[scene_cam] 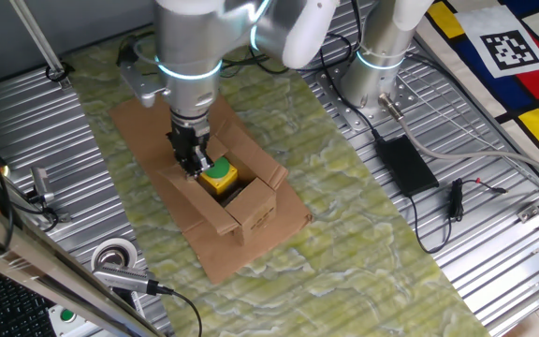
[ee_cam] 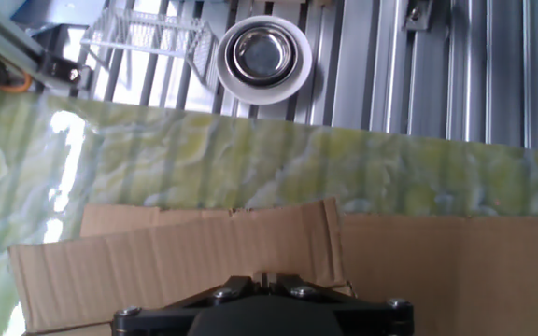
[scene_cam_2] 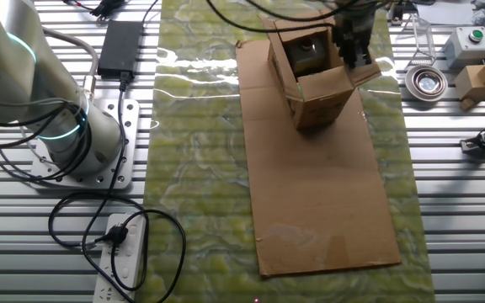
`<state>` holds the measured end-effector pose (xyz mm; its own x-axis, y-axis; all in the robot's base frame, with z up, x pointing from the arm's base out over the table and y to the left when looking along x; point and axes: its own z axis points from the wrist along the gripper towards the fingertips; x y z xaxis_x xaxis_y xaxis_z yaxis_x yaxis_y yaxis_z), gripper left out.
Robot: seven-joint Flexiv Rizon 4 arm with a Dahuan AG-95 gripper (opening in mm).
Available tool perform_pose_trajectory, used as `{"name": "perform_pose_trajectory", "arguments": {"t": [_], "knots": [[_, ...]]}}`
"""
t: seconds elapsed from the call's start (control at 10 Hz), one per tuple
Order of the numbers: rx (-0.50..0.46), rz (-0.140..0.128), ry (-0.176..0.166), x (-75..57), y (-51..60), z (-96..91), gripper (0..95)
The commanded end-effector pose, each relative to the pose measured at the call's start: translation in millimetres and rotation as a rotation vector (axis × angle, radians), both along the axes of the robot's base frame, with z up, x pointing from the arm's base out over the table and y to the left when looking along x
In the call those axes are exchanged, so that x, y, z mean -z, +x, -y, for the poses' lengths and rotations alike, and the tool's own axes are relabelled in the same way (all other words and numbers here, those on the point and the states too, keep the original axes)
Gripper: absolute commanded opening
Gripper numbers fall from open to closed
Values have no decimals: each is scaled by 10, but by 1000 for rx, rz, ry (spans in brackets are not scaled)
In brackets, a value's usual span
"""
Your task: Open a box
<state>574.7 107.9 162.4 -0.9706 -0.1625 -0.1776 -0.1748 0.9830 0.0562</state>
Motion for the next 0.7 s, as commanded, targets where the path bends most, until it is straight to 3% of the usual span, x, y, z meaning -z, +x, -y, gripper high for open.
{"name": "perform_pose_trajectory", "arguments": {"t": [0.1, 0.2, 0.3, 0.4, 0.7], "knots": [[-11, -74, -49, 9, 5, 1, 0], [4, -157, -68, 9, 5, 1, 0], [34, -218, -72, 9, 5, 1, 0], [27, -240, -54, 9, 5, 1, 0], [9, -231, -45, 9, 5, 1, 0]]}}
